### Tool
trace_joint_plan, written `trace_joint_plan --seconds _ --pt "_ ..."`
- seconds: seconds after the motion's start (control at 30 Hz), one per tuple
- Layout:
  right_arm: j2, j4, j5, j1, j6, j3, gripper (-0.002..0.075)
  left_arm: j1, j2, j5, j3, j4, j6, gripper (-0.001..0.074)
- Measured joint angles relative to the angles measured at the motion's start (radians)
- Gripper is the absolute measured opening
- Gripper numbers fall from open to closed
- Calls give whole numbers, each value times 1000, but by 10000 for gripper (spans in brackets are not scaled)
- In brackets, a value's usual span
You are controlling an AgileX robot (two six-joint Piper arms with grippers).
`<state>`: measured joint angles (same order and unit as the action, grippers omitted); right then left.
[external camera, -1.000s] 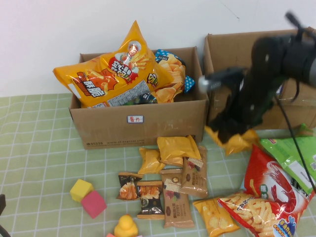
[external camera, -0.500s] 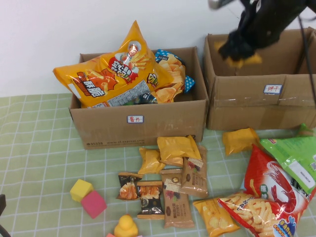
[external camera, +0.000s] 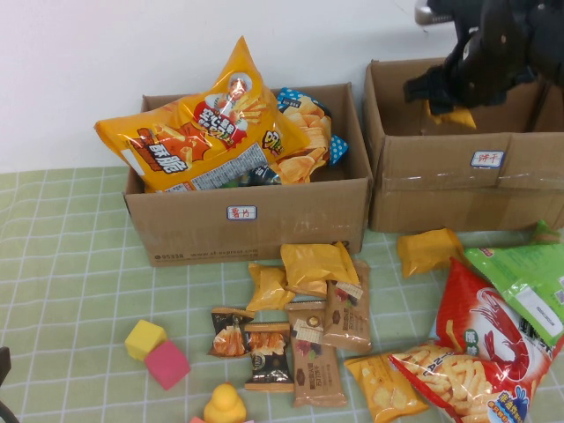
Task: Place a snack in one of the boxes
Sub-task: Place the biscuit in the biscuit box
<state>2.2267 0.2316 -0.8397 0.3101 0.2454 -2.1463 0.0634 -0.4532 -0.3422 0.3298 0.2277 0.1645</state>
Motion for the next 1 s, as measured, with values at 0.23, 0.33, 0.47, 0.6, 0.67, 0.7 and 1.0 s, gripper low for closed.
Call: trace_joint_plan --seconds 0.23,0.33,0.47,0.6,0.67,0.7,1.0 --pt "-25 -31 -21 0 -34 2 352 0 0 67 -53 0 0 -2" --pt "-48 -44 -21 -2 -59 2 353 0 0 96 -72 0 0 -2" --pt "-49 -56 -27 -4 -59 2 356 0 0 112 -72 0 0 -2" --pt "-26 -57 -11 -4 -2 2 356 0 0 112 -72 0 0 -2" --pt "-16 -57 -2 -4 5 2 356 0 0 112 -72 0 0 -2" --pt "-14 -57 0 -4 5 2 356 0 0 112 -72 0 0 -2" --pt "-12 68 13 -4 15 2 385 0 0 112 -72 0 2 -2"
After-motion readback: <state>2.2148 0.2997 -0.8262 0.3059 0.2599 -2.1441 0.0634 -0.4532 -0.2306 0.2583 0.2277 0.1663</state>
